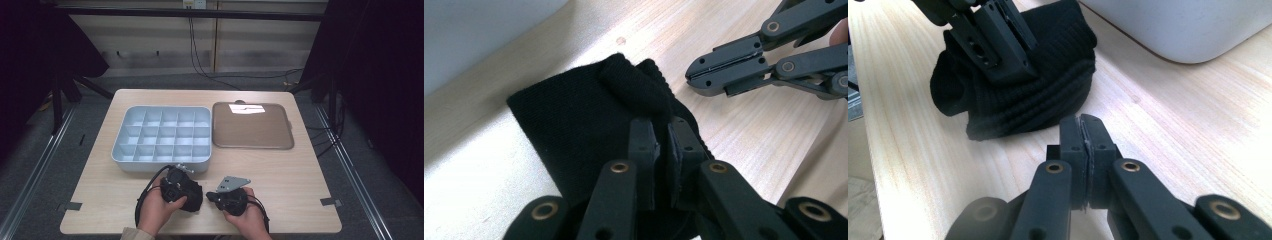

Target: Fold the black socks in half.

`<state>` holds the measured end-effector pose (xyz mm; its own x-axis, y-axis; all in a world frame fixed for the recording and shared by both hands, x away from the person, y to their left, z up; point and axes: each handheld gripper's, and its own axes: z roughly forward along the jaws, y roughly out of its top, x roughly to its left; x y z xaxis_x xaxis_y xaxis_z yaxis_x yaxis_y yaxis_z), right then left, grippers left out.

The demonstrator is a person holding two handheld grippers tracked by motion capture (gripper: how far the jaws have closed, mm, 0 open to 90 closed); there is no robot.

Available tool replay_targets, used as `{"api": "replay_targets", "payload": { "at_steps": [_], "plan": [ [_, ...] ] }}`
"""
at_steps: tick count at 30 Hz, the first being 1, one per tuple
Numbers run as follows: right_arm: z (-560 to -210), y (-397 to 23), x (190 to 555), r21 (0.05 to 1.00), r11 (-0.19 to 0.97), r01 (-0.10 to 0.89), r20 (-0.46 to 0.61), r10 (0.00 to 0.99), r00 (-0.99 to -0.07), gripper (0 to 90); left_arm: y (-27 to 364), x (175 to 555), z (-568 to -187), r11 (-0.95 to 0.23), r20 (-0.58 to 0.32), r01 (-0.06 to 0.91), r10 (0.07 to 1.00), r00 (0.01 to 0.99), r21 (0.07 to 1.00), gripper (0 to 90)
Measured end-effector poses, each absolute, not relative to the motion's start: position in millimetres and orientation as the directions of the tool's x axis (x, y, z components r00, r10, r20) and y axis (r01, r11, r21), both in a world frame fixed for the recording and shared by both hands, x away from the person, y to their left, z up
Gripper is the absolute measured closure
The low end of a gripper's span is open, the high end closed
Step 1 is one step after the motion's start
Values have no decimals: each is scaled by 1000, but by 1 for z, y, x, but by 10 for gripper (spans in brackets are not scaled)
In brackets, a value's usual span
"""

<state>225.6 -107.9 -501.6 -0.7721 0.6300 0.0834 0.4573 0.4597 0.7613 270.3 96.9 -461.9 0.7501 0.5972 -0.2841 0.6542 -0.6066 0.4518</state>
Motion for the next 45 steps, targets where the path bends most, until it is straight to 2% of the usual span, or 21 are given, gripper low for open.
{"api": "replay_targets", "payload": {
  "at_steps": [20,45],
  "plan": [
    [-501,-109,226,764,455,457,88,629,-773,883,101,272,-453,-568,-354,692,598,719,447,709],
    [-504,-103,224,761,475,443,92,597,-797,886,112,274,-433,-560,-331,680,603,726,474,609]
  ]
}}
